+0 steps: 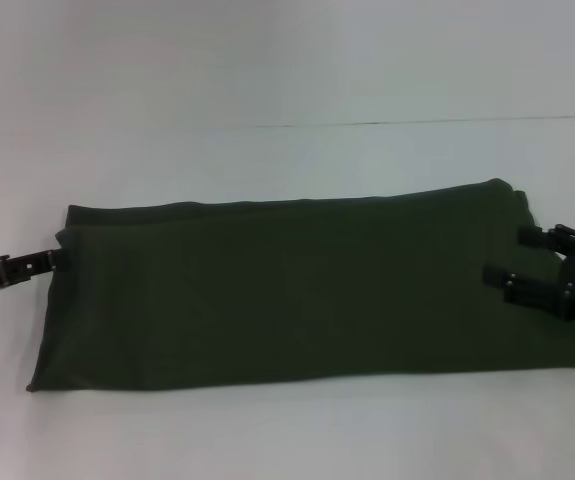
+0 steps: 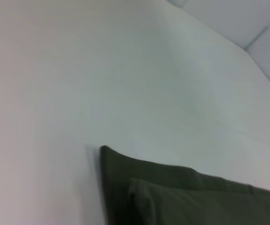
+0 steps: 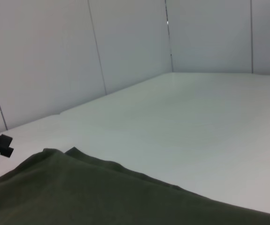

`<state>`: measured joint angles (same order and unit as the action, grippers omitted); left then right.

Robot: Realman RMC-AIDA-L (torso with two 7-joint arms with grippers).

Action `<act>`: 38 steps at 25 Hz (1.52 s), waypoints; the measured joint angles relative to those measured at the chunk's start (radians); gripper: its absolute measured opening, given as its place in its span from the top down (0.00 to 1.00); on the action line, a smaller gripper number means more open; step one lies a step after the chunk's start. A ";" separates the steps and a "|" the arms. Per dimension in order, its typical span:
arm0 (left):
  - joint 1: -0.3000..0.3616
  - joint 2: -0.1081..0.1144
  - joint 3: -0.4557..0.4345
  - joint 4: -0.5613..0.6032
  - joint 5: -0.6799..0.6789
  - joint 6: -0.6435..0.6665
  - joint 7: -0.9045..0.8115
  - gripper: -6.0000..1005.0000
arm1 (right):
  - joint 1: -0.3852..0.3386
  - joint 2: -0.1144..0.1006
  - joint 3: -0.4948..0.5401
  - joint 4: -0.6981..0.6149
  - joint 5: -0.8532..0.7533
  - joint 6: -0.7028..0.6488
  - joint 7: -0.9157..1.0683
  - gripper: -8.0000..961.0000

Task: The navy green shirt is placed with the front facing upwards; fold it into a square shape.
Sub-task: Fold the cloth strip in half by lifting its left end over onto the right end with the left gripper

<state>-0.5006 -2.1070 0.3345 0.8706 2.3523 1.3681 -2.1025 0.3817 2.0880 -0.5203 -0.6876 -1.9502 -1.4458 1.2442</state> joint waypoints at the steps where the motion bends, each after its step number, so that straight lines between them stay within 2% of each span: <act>1: -0.002 -0.002 0.001 -0.004 0.000 -0.015 -0.014 0.17 | 0.003 0.000 -0.008 0.002 0.000 0.007 0.001 0.09; 8: -0.011 -0.014 0.007 -0.041 0.003 -0.091 -0.053 0.17 | 0.023 0.000 -0.059 0.030 -0.001 0.034 0.008 0.10; 17: 0.002 -0.017 0.010 -0.052 0.006 -0.129 -0.036 0.17 | 0.039 0.001 -0.062 0.063 -0.001 0.038 0.008 0.10; 27: -0.016 -0.009 0.056 -0.053 0.026 -0.106 -0.043 0.17 | 0.054 0.001 -0.063 0.091 -0.001 0.053 0.008 0.10; 38: -0.023 -0.005 0.058 -0.058 0.063 -0.141 -0.077 0.16 | 0.059 0.001 -0.063 0.107 0.001 0.067 0.009 0.10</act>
<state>-0.5239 -2.1122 0.3926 0.8130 2.4149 1.2275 -2.1791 0.4408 2.0893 -0.5829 -0.5808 -1.9488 -1.3790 1.2531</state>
